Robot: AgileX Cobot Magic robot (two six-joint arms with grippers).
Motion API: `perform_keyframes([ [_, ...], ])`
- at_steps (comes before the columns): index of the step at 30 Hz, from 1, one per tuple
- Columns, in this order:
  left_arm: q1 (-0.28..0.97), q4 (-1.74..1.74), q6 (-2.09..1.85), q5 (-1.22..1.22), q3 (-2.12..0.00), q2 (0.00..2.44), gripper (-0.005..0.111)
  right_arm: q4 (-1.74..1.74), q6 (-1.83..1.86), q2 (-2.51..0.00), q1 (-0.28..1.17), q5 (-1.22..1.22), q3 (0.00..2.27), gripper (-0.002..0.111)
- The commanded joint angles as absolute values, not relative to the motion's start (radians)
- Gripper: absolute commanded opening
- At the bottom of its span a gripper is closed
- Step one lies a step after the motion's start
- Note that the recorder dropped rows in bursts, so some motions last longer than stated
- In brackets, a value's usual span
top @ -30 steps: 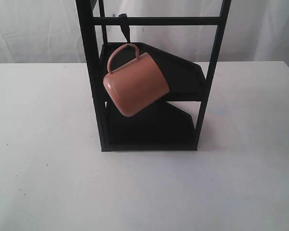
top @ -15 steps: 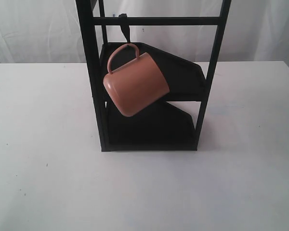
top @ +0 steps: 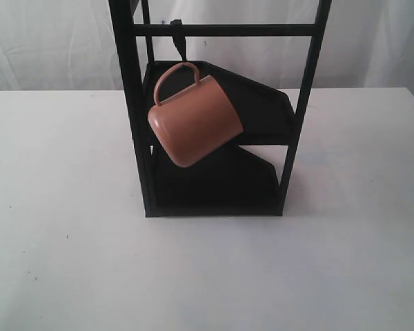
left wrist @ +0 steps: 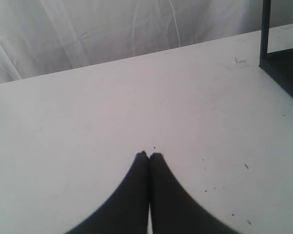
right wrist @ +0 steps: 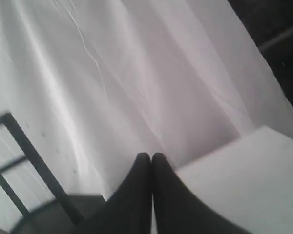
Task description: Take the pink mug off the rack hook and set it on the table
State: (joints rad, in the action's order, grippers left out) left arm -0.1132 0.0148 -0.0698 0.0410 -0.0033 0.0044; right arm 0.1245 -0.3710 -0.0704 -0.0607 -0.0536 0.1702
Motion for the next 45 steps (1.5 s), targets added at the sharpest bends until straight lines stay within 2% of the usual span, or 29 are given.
perform_keyframes([
  [1, -0.115, 0.011, -0.068, 0.038, 0.000, 0.000, 0.000, 0.104, -0.311, -0.251, -0.058, -0.238, 0.232, 0.000],
  [3, -0.115, 0.011, -0.068, 0.038, 0.000, 0.000, 0.000, 0.149, -0.237, -0.359, -0.058, -0.304, 0.269, 0.000],
  [5, -0.115, 0.011, -0.068, 0.038, 0.000, 0.000, 0.000, 0.320, 0.007, -0.469, -0.058, -0.376, 0.316, 0.000],
  [7, -0.115, 0.011, -0.068, 0.038, 0.000, 0.000, 0.000, 0.517, 0.316, -0.589, -0.058, -0.542, 0.386, 0.000],
  [8, -0.115, 0.011, -0.068, 0.038, 0.000, 0.000, 0.000, 0.623, 0.484, -0.657, -0.058, -0.703, 0.439, 0.000],
  [11, -0.115, 0.011, -0.068, 0.038, 0.000, 0.000, 0.000, 0.904, 0.735, -0.829, -0.058, -1.017, 0.559, 0.000],
  [15, -0.115, 0.011, -0.068, 0.038, 0.000, 0.000, 0.000, 1.177, 0.869, -0.929, -0.058, -1.056, 0.657, 0.000],
  [19, -0.115, 0.011, -0.068, 0.038, 0.000, 0.000, 0.000, 1.267, 1.007, -0.965, -0.056, -1.115, 0.714, 0.000],
  [23, -0.115, 0.011, -0.068, 0.038, 0.000, 0.000, 0.000, 1.326, 1.163, -0.987, 0.006, -1.216, 0.737, 0.000],
  [30, -0.115, 0.011, -0.068, 0.038, 0.000, 0.000, 0.000, 1.312, 1.433, -1.001, 0.143, -1.044, 0.737, 0.000],
  [33, -0.115, 0.011, -0.068, 0.038, 0.000, 0.000, 0.000, 1.312, 1.537, -1.018, 0.186, -0.933, 0.737, 0.006],
  [39, -0.115, 0.011, -0.068, 0.038, 0.000, 0.000, 0.000, 1.330, 1.691, -1.089, 0.268, -0.741, 0.737, 0.030],
  [45, -0.115, 0.011, -0.068, 0.038, 0.000, 0.000, 0.000, 1.442, 1.792, -1.129, 0.301, -0.716, 0.737, 0.051],
])
